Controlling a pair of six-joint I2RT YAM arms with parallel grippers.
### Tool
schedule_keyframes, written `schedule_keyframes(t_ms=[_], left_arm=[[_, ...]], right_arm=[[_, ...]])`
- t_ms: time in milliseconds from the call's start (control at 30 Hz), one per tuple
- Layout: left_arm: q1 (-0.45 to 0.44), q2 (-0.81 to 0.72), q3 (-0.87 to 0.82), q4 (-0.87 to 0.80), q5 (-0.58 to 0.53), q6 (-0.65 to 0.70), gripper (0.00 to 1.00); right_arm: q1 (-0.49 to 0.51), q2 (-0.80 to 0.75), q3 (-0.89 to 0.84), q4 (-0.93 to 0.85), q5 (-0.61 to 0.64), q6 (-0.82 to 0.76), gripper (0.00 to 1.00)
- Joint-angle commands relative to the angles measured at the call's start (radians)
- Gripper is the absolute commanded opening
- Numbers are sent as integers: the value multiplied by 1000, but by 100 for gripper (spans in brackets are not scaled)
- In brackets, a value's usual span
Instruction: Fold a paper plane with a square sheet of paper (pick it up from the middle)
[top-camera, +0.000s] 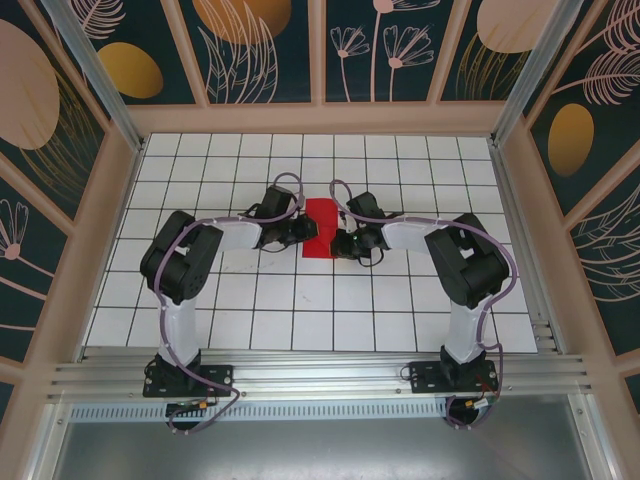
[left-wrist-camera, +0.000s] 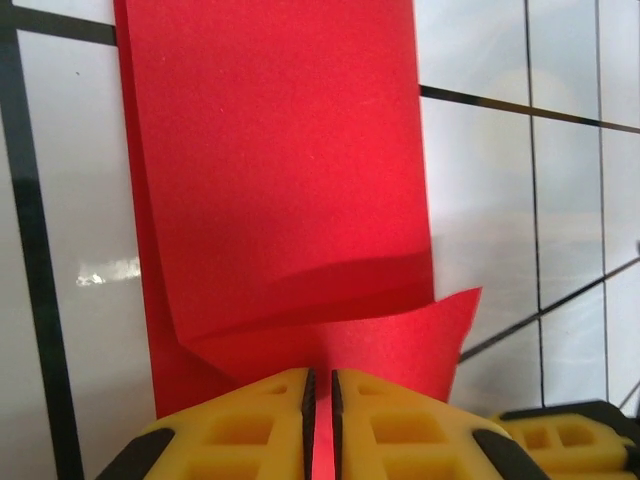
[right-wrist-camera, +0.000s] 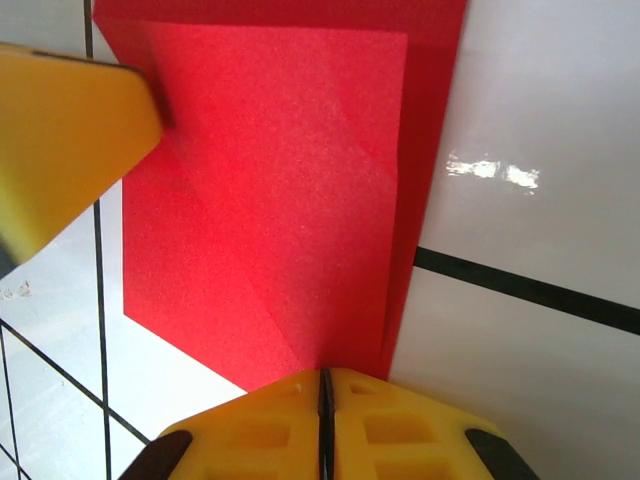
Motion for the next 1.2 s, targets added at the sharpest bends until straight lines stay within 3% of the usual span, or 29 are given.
schedule_keyframes(t_ms=[0,433,1167], left_arm=[[0,29,43,-37,-40,-6,15],[-1,60,69,-150,-121,10,14],[0,74,75,-174,-137,12,13]], right_arm=[[-8,23,-44,-120,32,-3,11],[-6,-80,47,-22,-50,26,12],[24,156,240,-99,-4,-1,11]])
